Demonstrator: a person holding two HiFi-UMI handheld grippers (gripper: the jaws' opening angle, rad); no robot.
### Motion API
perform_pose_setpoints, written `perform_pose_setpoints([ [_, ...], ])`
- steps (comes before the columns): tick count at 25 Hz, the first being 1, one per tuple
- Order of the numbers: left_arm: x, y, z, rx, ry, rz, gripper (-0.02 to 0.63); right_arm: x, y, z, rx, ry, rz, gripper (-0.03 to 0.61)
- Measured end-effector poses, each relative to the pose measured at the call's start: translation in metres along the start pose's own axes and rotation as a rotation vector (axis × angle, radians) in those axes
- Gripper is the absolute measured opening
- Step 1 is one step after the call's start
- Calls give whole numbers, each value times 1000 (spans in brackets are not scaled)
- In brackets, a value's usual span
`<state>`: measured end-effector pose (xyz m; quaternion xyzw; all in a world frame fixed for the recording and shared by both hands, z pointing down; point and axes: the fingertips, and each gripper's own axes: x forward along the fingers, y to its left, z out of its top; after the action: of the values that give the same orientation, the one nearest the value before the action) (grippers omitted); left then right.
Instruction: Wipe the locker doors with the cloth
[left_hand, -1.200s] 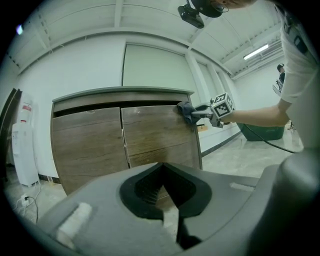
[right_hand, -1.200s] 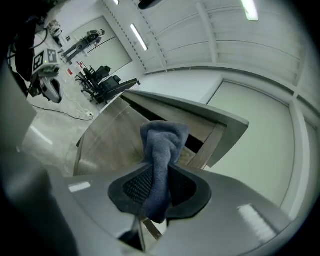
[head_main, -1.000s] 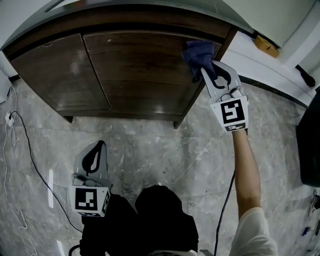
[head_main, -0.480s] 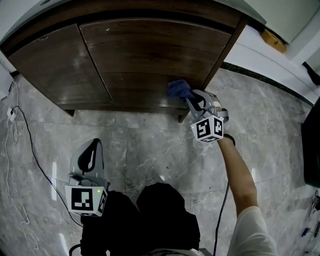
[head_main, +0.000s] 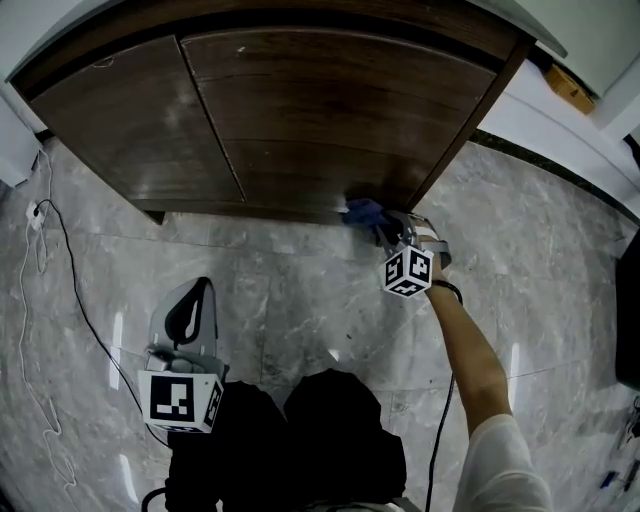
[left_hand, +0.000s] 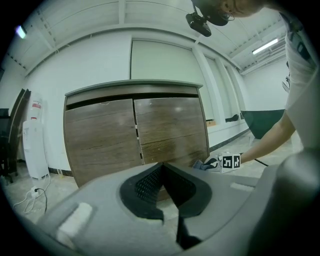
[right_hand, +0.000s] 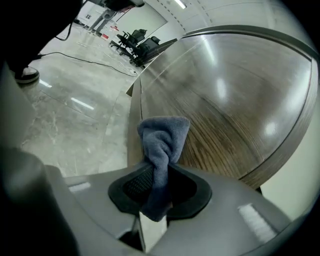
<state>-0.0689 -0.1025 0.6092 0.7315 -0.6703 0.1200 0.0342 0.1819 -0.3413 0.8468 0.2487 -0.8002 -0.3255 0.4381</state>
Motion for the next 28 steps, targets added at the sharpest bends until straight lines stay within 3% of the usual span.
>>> perform_pose_setpoints([
  [6, -2, -5, -3, -14, -9, -18, 3, -25, -41, 27, -13, -22, -38, 75],
  [28, -21, 2, 13, -34, -67, -28, 3, -142, -239, 212, -58, -168, -321, 78],
])
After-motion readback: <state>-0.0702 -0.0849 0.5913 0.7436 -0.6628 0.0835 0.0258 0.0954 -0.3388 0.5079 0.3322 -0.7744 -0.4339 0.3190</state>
